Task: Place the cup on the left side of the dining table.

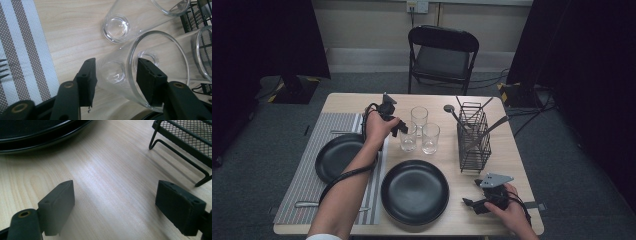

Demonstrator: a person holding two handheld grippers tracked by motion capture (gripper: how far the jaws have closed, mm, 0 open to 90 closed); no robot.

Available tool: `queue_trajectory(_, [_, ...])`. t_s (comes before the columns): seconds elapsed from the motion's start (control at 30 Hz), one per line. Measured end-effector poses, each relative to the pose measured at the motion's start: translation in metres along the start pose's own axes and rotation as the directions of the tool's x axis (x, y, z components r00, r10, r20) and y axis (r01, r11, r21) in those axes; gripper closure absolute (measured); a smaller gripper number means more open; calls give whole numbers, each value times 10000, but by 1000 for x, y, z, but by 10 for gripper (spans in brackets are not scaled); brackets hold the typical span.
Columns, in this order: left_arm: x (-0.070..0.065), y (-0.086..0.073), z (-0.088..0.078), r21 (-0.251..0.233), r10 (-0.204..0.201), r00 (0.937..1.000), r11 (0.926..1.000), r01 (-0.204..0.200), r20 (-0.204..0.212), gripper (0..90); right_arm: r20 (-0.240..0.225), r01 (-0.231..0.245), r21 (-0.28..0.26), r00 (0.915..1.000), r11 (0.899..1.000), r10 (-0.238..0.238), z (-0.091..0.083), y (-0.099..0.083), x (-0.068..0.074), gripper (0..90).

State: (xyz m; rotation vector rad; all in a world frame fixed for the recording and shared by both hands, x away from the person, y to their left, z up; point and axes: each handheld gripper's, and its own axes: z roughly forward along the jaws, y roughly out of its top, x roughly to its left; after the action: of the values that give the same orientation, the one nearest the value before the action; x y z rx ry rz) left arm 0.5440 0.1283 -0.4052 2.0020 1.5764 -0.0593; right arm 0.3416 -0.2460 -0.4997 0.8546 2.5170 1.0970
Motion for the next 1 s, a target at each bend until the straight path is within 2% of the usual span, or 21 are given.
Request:
queue_trajectory(0.13, [-3, 0, 3, 75, -161, 9998, 9998, 162, -100, 571, -1, -1, -1, 10000, 10000, 1, 0, 0, 0, 149])
queue_trajectory(0.17, [-2, 0, 3, 163, -58, 9999, 9998, 61, -155, 583, -1, -10, 3, 10000, 10000, 10, 0, 0, 0, 149])
queue_trajectory(0.3, [-3, -1, 6, 257, -445, 9988, 9987, 450, -202, 636, 1, -6, 2, 10000, 10000, 6, 0, 0, 0, 149])
queue_trajectory(0.47, [-4, -2, 3, 435, -535, 9979, 9975, 550, -353, 674, 0, -20, 6, 10000, 10000, 20, 0, 0, 0, 149])
queue_trajectory(0.5, [-2, -2, 3, 473, -456, 9984, 9978, 471, -333, 689, 1, -14, 0, 10000, 10000, 14, 0, 0, 0, 149])
queue_trajectory(0.53, [-3, -3, 3, 402, -642, 9977, 9971, 650, -216, 697, -2, -17, 0, 10000, 10000, 17, 0, 0, 0, 149])
queue_trajectory(0.63, [-1, -4, 3, 470, -686, 9975, 9965, 692, -153, 716, -5, -9, -5, 10000, 10000, 9, 0, 0, 0, 149])
queue_trajectory(0.7, [-1, -4, 3, 544, -616, 9978, 9965, 629, -242, 721, -13, -14, -7, 10000, 10000, 14, 0, 0, 0, 149])
queue_trajectory(0.77, [1, -5, 3, 599, -813, 9965, 9948, 823, -178, 725, -12, -13, -7, 10000, 10000, 13, 0, 0, 0, 149])
queue_trajectory(0.87, [3, -5, 1, 736, -645, 9969, 9950, 677, -449, 756, -13, -11, -9, 10000, 10000, 11, 0, 0, 0, 149])
queue_trajectory(1.0, [7, -7, 1, 906, -701, 9966, 9931, 739, -444, 786, -18, -12, -9, 10000, 10000, 12, 0, 0, 0, 149])
